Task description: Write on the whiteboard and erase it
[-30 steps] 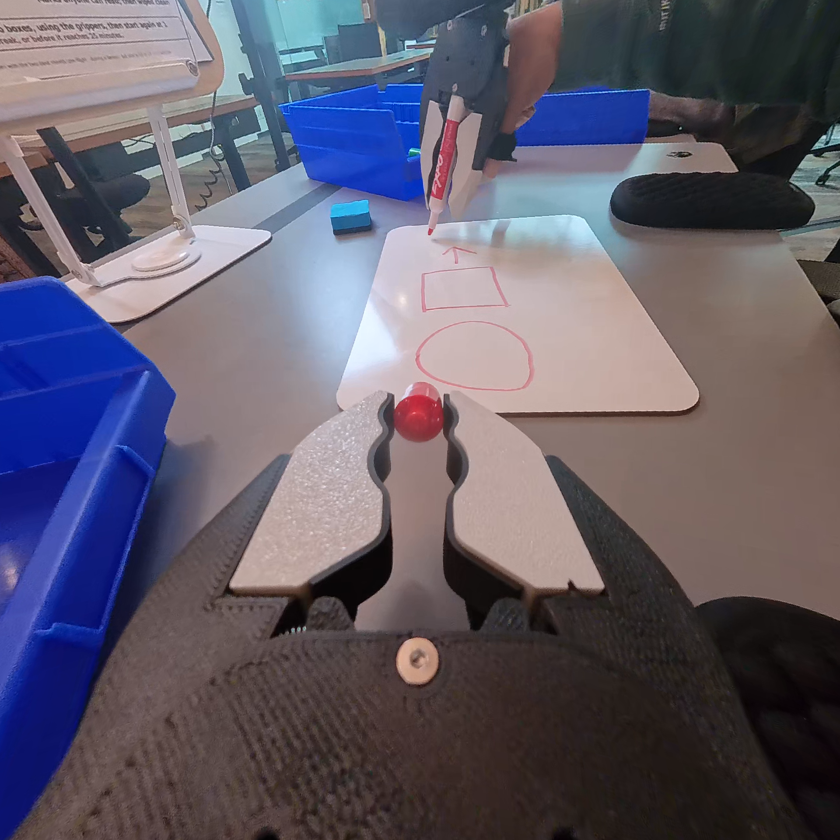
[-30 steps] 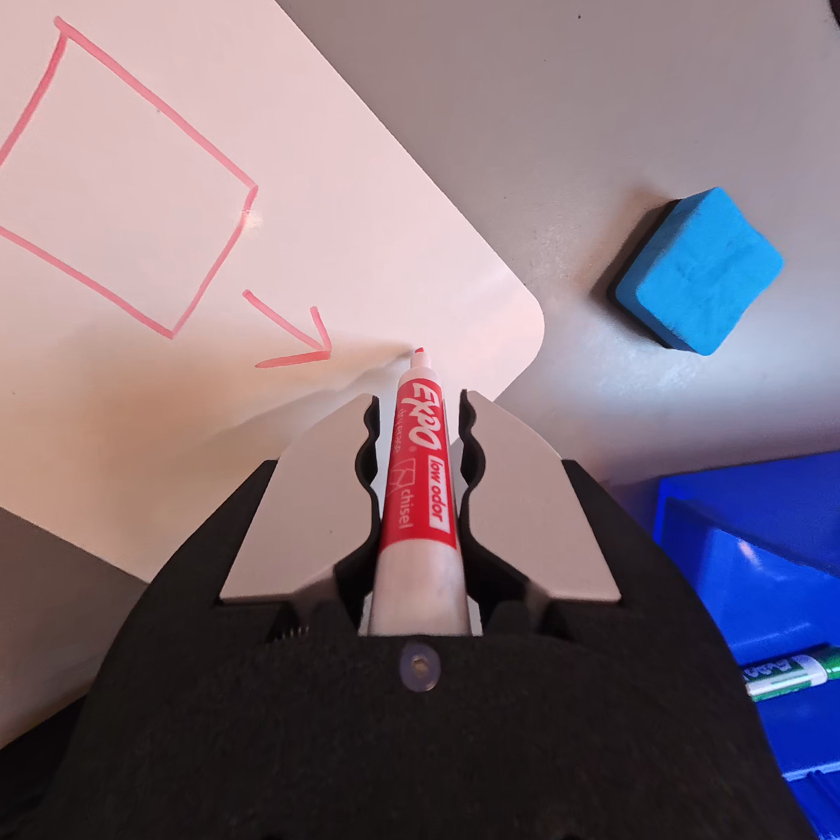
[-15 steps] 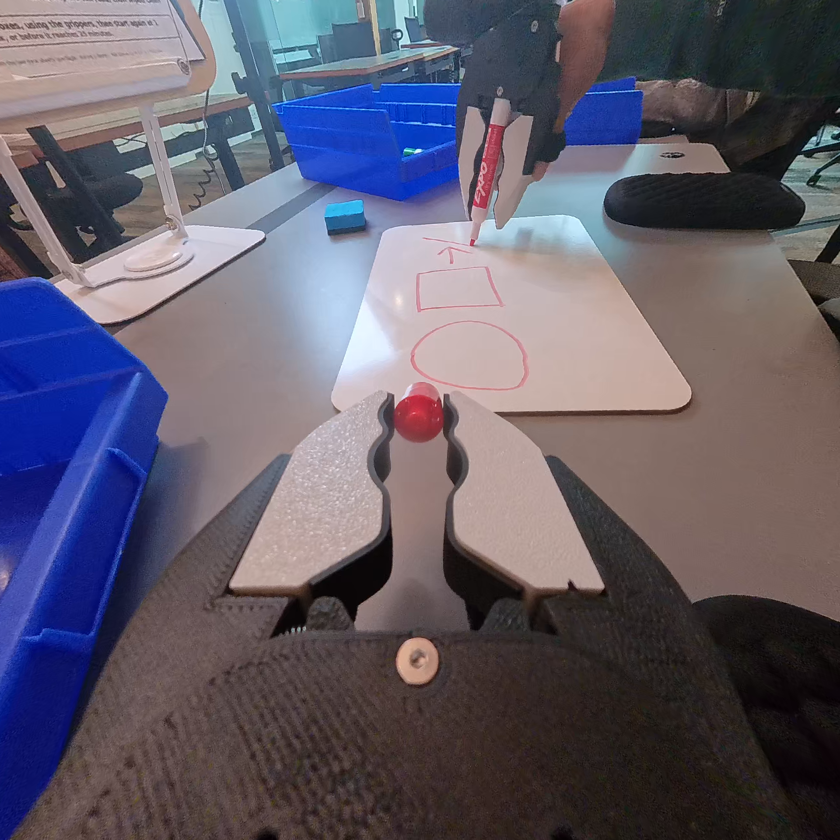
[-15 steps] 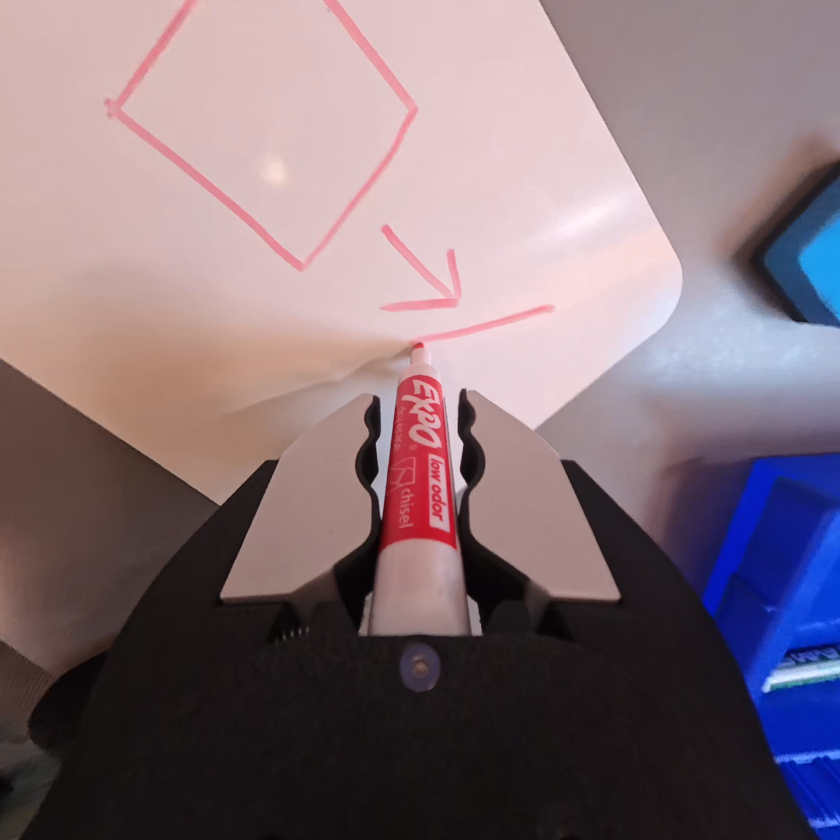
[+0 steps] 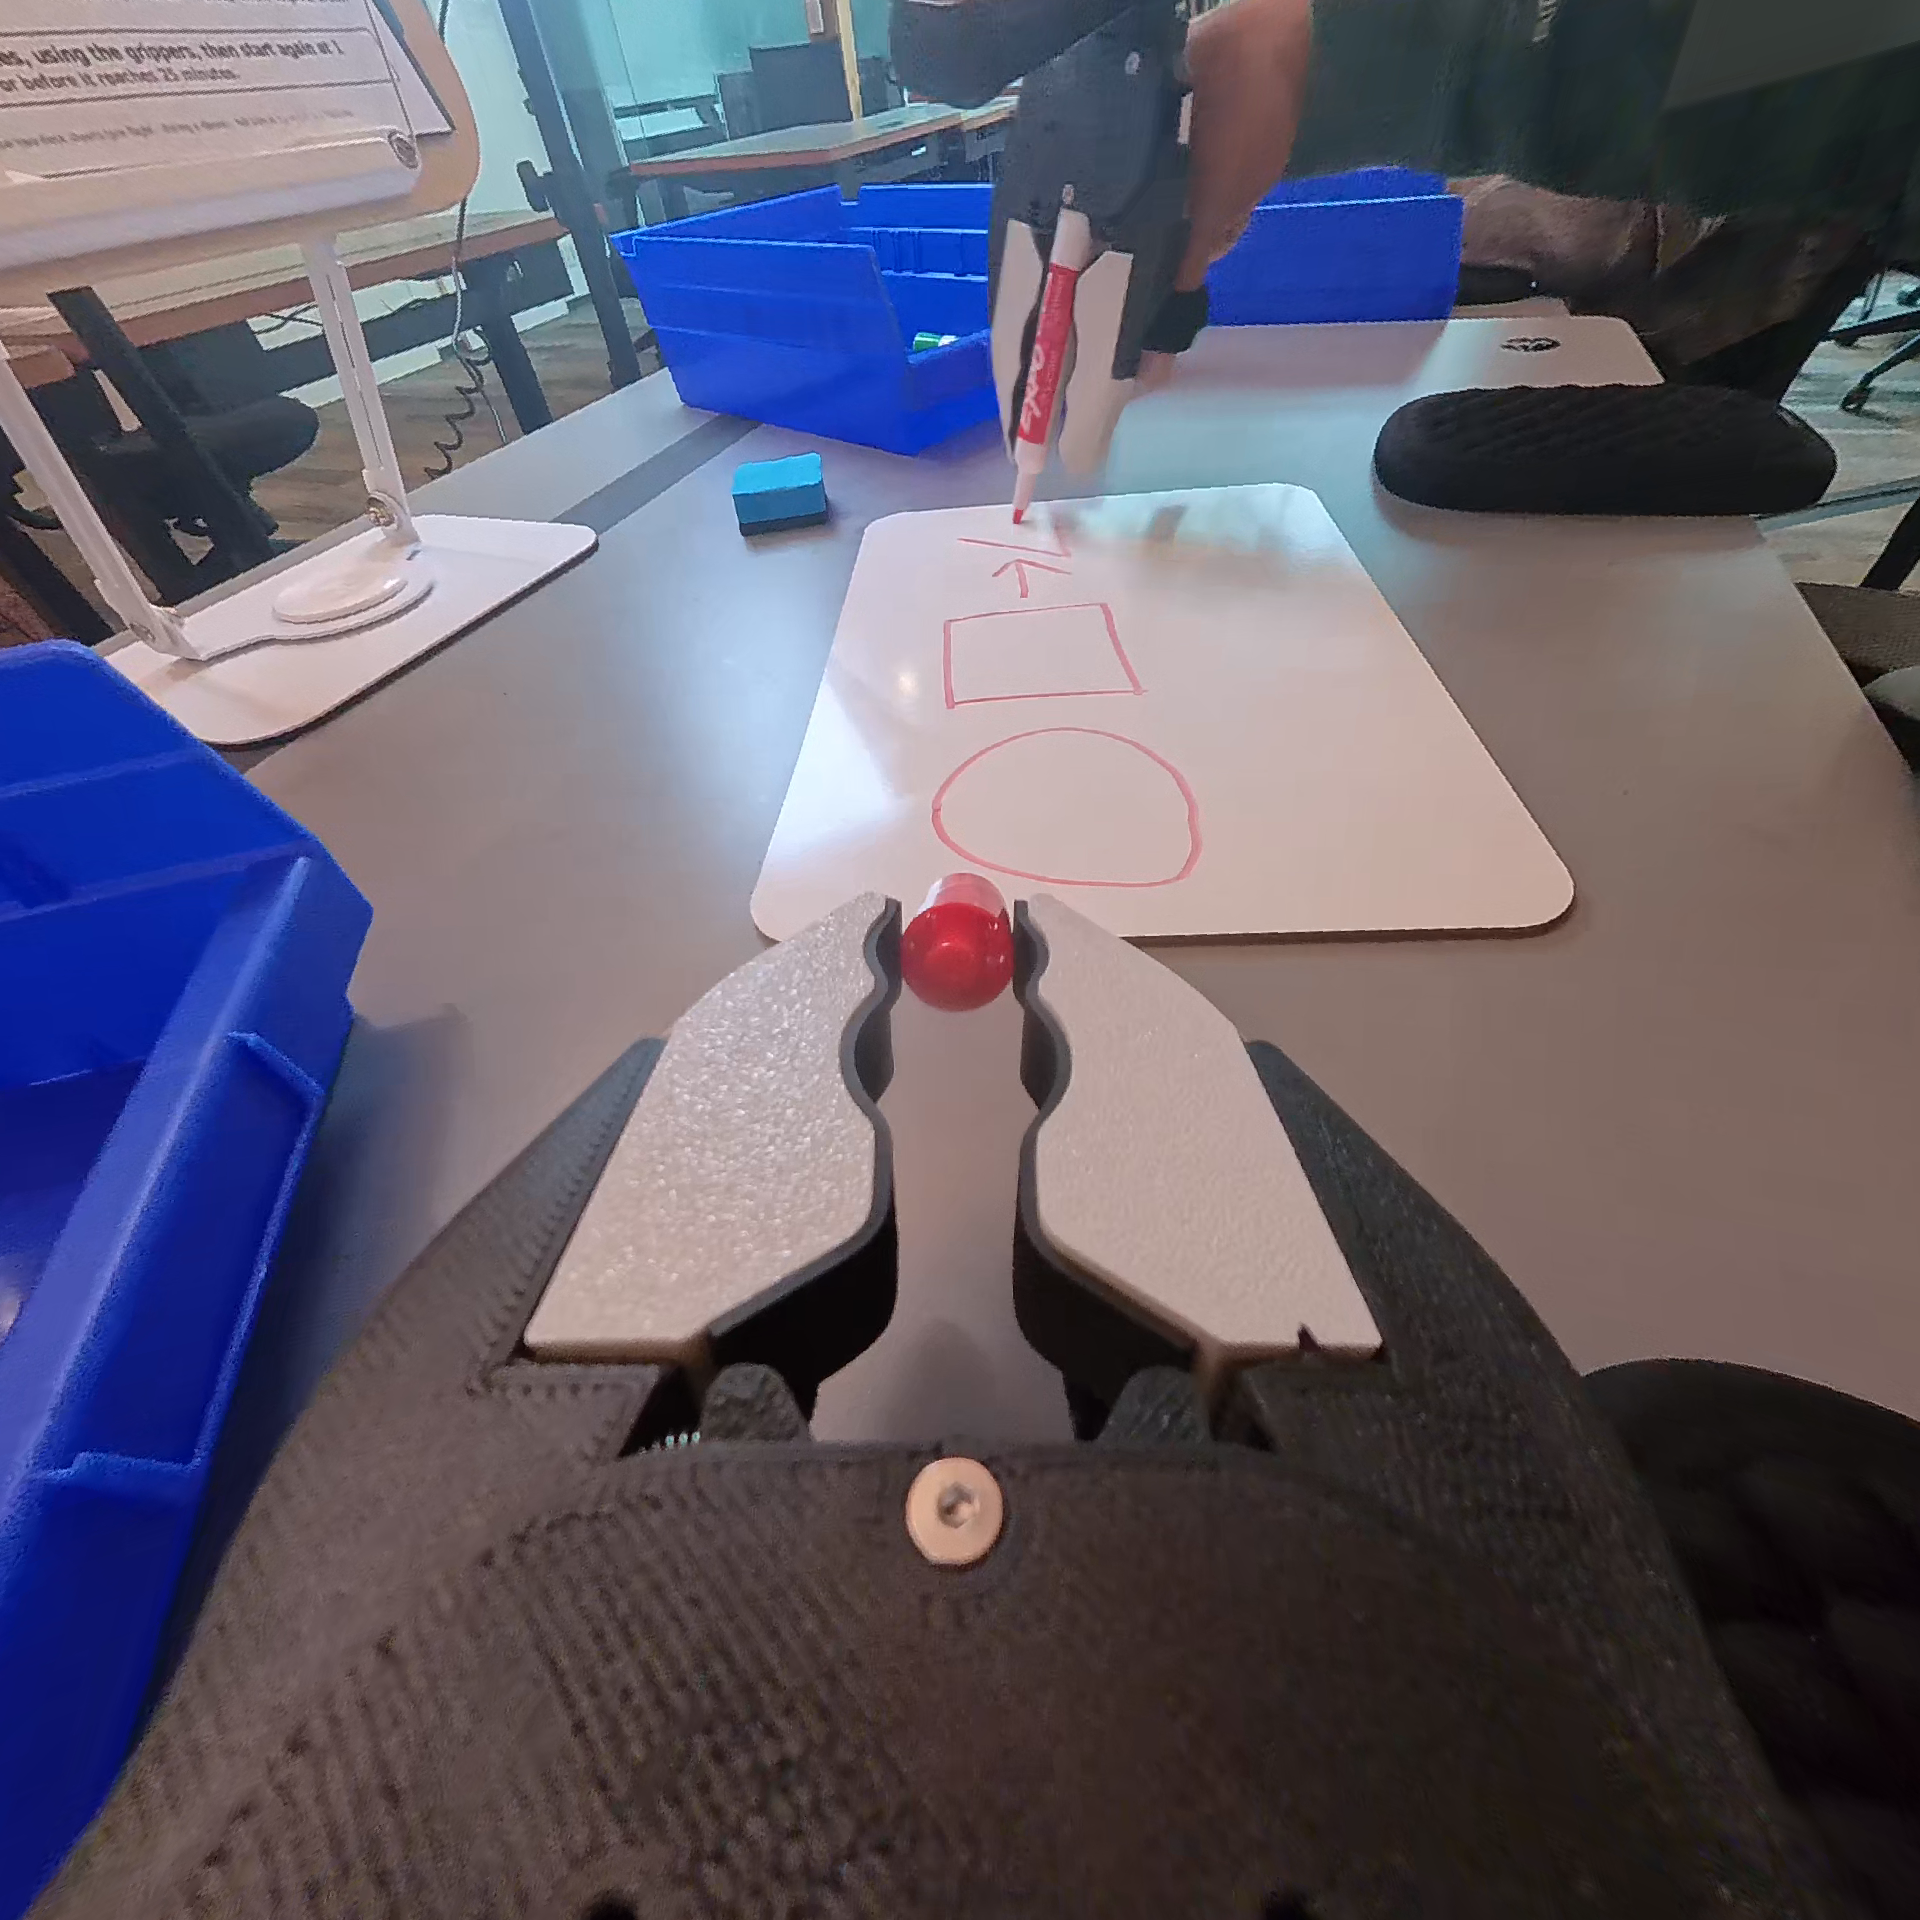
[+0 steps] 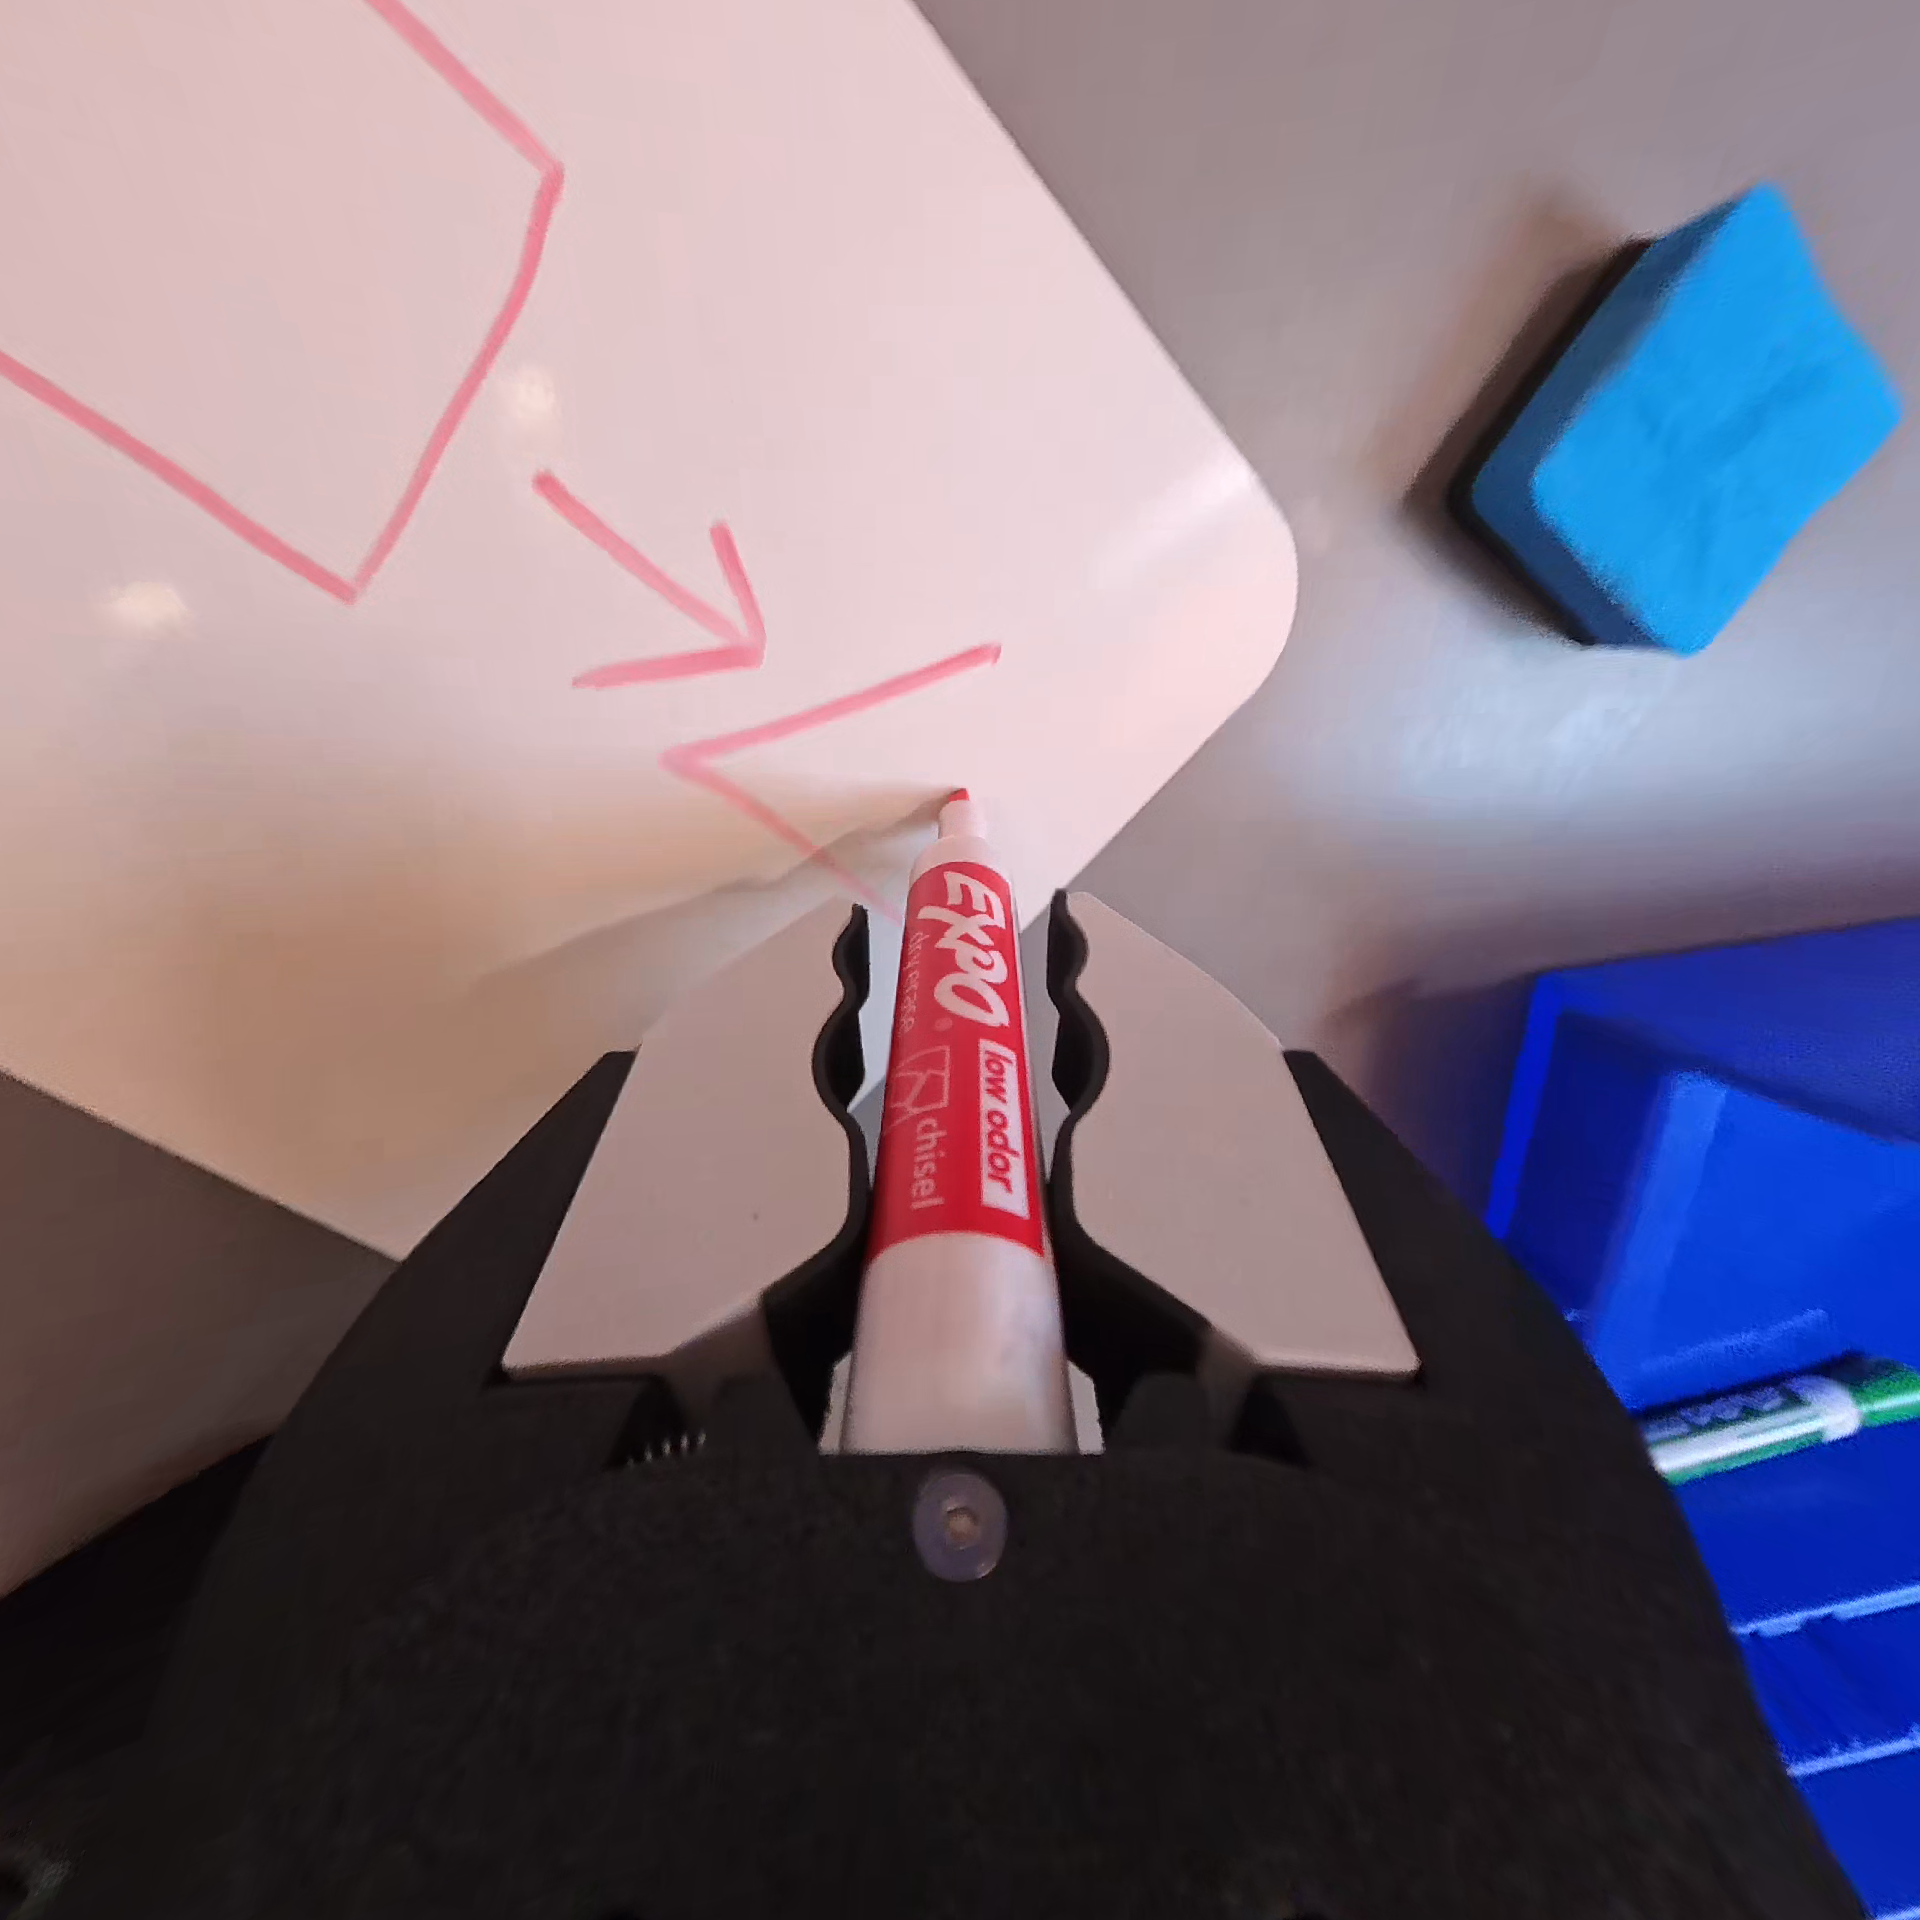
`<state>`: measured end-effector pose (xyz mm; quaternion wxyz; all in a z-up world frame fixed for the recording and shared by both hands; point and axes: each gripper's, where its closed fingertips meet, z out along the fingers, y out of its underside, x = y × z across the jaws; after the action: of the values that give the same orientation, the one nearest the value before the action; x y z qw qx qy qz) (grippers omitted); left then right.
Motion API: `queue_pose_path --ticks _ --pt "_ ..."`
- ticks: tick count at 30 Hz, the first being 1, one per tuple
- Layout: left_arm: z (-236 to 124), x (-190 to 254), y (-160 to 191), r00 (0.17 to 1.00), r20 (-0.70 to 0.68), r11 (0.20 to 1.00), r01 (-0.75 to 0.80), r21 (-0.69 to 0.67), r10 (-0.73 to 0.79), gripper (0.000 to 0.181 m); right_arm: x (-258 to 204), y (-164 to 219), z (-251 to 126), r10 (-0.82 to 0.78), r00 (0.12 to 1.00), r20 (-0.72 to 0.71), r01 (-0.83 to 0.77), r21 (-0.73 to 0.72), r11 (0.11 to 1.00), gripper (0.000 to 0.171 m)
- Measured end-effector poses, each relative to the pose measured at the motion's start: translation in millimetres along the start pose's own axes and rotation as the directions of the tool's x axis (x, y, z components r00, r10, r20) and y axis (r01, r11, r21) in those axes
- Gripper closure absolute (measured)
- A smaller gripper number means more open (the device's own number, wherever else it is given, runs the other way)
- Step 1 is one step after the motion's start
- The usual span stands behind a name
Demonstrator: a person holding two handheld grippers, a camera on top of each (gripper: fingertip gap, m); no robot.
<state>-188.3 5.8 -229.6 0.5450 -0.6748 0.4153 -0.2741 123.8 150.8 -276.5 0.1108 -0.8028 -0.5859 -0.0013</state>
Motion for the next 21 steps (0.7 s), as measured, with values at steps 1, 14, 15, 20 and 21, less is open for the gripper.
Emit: queue_pose_path --ticks 1,14,15,20,21 --pt "0 0 0 1.000 -0.001 1.000 -0.001 0.000 0.001 0.161 2 -6 1 -0.007 1.000 -0.002 0.007 0.007 1.000 0.137" --pt "-1 0 -2 1.000 -0.010 1.000 0.010 0.018 -0.010 0.161 -9 -43 -46 0.061 0.998 -0.022 -0.043 0.484 0.874 0.137" --pt "-2 3 -4 1.000 -0.026 1.000 0.010 0.029 -0.009 0.161 -14 -47 -53 0.061 0.998 -0.015 -0.042 0.563 0.825 0.137" --pt "4 12 -14 0.997 -0.055 0.995 -0.055 0.083 0.060 0.161 -42 -72 -75 0.014 0.994 0.105 -0.095 0.826 0.556 0.137" --pt "8 9 -16 0.998 -0.039 0.996 -0.051 0.078 0.054 0.161 -45 -77 -77 -0.002 0.993 0.119 -0.101 0.849 0.519 0.137"
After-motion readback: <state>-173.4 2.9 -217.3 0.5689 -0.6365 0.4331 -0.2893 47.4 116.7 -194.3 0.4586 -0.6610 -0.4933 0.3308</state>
